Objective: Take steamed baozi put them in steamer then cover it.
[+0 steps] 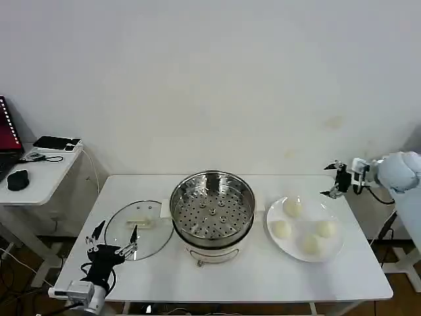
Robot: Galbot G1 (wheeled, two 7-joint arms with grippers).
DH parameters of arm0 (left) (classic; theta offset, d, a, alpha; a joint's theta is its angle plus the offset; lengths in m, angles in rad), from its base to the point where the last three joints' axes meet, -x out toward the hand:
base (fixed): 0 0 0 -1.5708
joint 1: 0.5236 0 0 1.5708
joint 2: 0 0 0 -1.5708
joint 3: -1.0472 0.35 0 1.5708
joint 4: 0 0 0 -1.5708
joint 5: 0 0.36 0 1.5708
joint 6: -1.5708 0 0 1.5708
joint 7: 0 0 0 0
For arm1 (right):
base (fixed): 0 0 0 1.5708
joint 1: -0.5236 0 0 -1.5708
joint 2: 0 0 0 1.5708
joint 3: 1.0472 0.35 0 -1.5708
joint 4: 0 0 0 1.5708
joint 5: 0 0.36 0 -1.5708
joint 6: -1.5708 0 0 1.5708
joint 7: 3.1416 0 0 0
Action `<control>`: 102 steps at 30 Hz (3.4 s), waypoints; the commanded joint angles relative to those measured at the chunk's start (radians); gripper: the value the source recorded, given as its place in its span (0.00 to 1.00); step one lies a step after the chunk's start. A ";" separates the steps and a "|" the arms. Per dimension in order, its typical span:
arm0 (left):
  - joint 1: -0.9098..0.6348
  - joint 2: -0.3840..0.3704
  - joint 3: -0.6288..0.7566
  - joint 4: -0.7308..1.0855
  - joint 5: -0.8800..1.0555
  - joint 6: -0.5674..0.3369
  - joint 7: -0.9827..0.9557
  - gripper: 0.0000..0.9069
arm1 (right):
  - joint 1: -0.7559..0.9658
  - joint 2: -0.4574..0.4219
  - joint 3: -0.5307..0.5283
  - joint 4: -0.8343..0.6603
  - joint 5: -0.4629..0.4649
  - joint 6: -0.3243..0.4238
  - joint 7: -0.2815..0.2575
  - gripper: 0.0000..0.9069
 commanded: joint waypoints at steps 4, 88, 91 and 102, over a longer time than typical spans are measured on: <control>0.010 -0.017 -0.003 -0.027 0.020 0.010 0.000 1.00 | 0.129 0.117 -0.178 -0.145 -0.178 0.056 -0.113 1.00; -0.012 -0.003 0.009 0.050 0.065 0.003 -0.022 1.00 | 0.372 0.180 -0.306 -0.099 0.084 0.006 -0.009 0.71; -0.010 -0.001 0.008 0.044 0.080 0.003 -0.021 1.00 | 0.460 0.217 -0.374 -0.072 0.145 -0.018 -0.036 0.71; 0.000 -0.007 -0.004 0.032 0.075 0.006 -0.024 1.00 | 0.548 0.474 -0.392 -0.281 0.305 0.233 -0.123 0.71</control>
